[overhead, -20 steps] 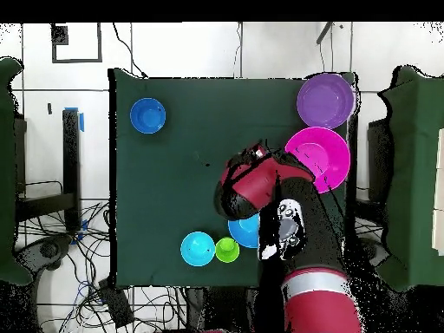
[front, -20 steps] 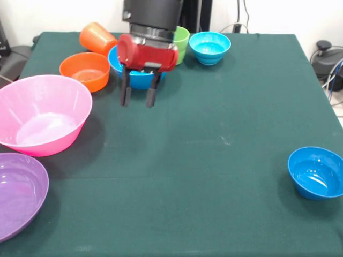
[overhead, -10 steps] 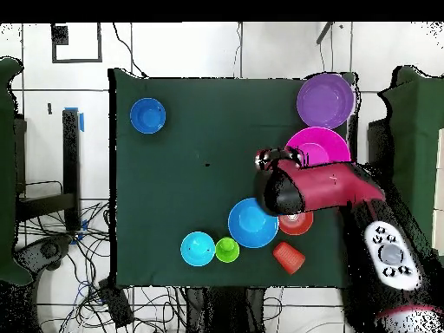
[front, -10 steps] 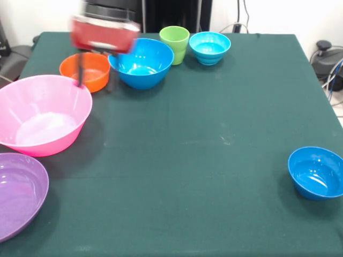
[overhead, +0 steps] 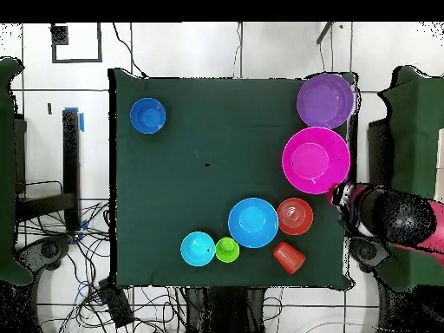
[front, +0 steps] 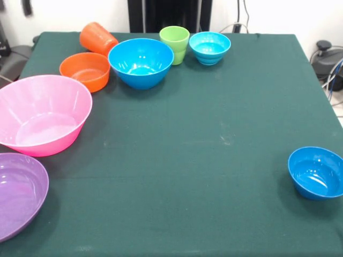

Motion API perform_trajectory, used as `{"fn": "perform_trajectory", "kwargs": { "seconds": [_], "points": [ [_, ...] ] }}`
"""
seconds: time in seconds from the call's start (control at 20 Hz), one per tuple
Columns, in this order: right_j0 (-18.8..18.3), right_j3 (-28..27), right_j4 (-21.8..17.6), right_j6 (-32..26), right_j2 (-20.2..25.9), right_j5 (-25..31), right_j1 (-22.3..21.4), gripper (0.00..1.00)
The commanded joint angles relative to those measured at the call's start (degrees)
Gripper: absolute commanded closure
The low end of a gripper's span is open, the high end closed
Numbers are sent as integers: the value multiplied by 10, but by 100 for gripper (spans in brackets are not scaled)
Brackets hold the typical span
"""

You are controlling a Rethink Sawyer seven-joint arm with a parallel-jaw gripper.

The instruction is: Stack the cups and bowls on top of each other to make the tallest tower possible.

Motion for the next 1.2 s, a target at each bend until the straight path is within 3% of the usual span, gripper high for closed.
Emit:
{"fn": "perform_trajectory", "kwargs": {
  "seconds": [0.05, 0.35, 0.85, 1.2],
  "points": [
    [-11, 133, -53, -207, 86, -61, -95, 0],
    [-45, 142, -145, -198, 108, -180, -45, 0],
    [-83, 129, -211, -204, 156, -214, 33, 0],
    [-76, 112, -223, -172, 158, -194, 67, 0]
  ]
}}
